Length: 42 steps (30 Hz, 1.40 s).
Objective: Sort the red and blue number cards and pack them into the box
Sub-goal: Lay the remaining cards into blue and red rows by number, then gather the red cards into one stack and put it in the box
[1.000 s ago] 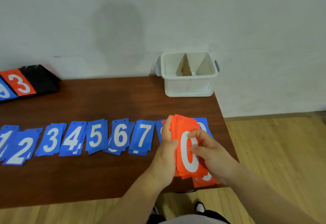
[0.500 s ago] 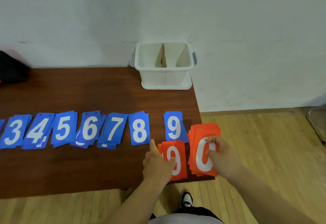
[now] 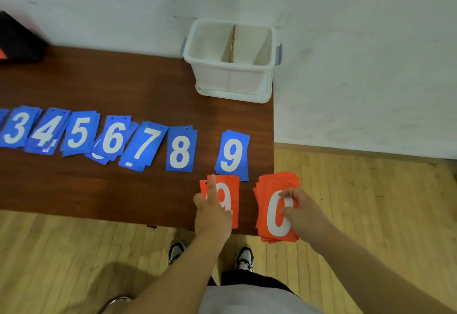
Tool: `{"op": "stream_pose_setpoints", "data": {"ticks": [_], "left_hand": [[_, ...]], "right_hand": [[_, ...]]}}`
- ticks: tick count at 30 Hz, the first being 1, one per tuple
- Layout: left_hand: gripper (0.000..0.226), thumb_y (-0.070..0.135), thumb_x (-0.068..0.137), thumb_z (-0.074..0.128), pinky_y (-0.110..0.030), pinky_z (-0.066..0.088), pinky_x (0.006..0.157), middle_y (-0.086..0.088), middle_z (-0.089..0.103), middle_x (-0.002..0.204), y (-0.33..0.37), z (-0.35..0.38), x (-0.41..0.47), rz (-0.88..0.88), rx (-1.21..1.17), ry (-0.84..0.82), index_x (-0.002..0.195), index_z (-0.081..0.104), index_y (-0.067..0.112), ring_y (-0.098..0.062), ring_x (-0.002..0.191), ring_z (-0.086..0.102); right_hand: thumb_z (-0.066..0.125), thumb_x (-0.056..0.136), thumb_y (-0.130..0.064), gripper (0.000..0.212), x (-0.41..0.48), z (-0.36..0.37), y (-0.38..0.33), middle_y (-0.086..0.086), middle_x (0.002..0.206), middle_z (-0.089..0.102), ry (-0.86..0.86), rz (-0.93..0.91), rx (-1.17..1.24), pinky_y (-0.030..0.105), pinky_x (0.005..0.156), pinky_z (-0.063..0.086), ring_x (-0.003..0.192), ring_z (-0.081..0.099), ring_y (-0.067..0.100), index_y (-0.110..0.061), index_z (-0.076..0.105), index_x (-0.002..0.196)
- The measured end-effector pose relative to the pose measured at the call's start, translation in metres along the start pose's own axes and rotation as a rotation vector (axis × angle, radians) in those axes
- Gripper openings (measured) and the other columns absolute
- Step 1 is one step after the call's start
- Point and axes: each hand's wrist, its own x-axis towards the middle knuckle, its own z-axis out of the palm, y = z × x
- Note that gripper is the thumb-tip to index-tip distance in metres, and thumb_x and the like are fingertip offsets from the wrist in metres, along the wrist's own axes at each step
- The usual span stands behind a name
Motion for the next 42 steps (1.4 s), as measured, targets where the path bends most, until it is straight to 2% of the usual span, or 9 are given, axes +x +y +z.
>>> {"op": "stream_pose_setpoints", "data": {"ticks": [4,7,13,23,27,32,35,38,42], "left_hand": [[0.094,0.015,0.095,0.069,-0.031,0.059,0.087,-0.002,0.049,0.133,-0.006,-0.006,-0.002,0.017,-0.157,-0.021,0.158,0.007,0.044,-0.022,0.116,0.062],[0.073,0.007,0.097,0.066,-0.036,0.049,0.104,0.002,0.05,0.146,-0.011,-0.018,-0.007,-0.048,-0.421,-0.068,0.156,0.031,0.033,-0.024,0.138,0.048],[0.063,0.005,0.102,0.055,-0.023,0.057,0.078,0.011,0.05,0.136,-0.001,-0.07,-0.023,-0.027,-0.728,-0.031,0.149,0.038,0.043,-0.015,0.123,0.051],[0.078,-0.006,0.092,0.042,-0.041,0.044,0.114,0.011,0.044,0.153,-0.007,-0.176,-0.013,0.121,-0.733,0.109,0.151,0.036,0.046,-0.015,0.141,0.043],[0.078,-0.007,0.094,0.043,-0.016,0.054,0.085,0.012,0.049,0.146,-0.013,-0.207,-0.006,0.121,-0.791,0.047,0.151,0.036,0.047,-0.013,0.133,0.049],[0.063,0.006,0.105,0.043,-0.028,0.06,0.075,0.008,0.058,0.139,-0.008,-0.24,-0.001,0.308,-0.906,0.07,0.144,0.039,0.055,-0.007,0.11,0.067],[0.039,0.038,0.109,0.037,-0.035,0.054,0.102,0.015,0.044,0.152,-0.007,-0.256,-0.002,0.428,-0.885,0.071,0.138,0.032,0.063,-0.005,0.132,0.054],[0.043,0.055,0.103,0.04,-0.029,0.051,0.106,0.029,0.037,0.15,-0.011,-0.268,0.003,0.5,-0.836,-0.032,0.14,0.022,0.068,0.006,0.132,0.048],[0.061,0.044,0.104,0.05,-0.036,0.056,0.101,0.036,0.037,0.145,-0.024,-0.282,0.011,0.533,-0.781,-0.155,0.142,0.011,0.074,0.004,0.126,0.054]], "right_hand": [[0.057,0.095,-0.012,0.033,0.0,0.001,-0.005,-0.003,0.121,0.055,-0.011,-0.012,0.03,0.039,0.08,0.059,0.097,0.058,0.019,-0.04,0.057,0.114],[0.057,0.098,-0.013,0.031,-0.001,0.002,-0.012,-0.003,0.122,0.052,-0.02,-0.023,0.091,0.033,0.075,0.057,0.096,0.057,0.017,-0.038,0.055,0.116],[0.059,0.1,-0.011,0.027,-0.006,0.023,-0.046,-0.004,0.119,0.058,-0.071,-0.06,0.351,0.042,0.083,0.061,0.102,0.062,0.023,-0.035,0.061,0.113],[0.059,0.1,-0.009,0.031,-0.023,0.062,-0.153,0.002,0.123,0.066,-0.169,-0.182,0.74,0.055,0.088,0.06,0.105,0.069,0.031,-0.034,0.064,0.118],[0.055,0.098,-0.002,0.032,-0.036,0.069,-0.188,0.006,0.11,0.075,-0.355,-0.166,0.918,0.048,0.071,0.064,0.093,0.076,0.031,-0.022,0.066,0.119],[0.054,0.097,0.001,0.032,-0.041,0.102,-0.216,0.015,0.124,0.067,-0.351,-0.255,0.753,0.054,0.085,0.06,0.107,0.069,0.039,-0.025,0.065,0.111],[0.054,0.1,-0.005,0.032,-0.045,0.119,-0.231,0.006,0.123,0.066,-0.264,-0.309,0.595,0.053,0.087,0.06,0.105,0.07,0.032,-0.034,0.064,0.108],[0.053,0.101,-0.008,0.032,-0.049,0.13,-0.244,0.003,0.122,0.065,-0.277,-0.349,0.566,0.048,0.085,0.062,0.104,0.069,0.029,-0.037,0.062,0.109],[0.056,0.101,-0.011,0.036,-0.05,0.134,-0.253,-0.001,0.129,0.059,-0.291,-0.406,0.481,0.051,0.087,0.061,0.111,0.066,0.03,-0.046,0.059,0.11]]}}
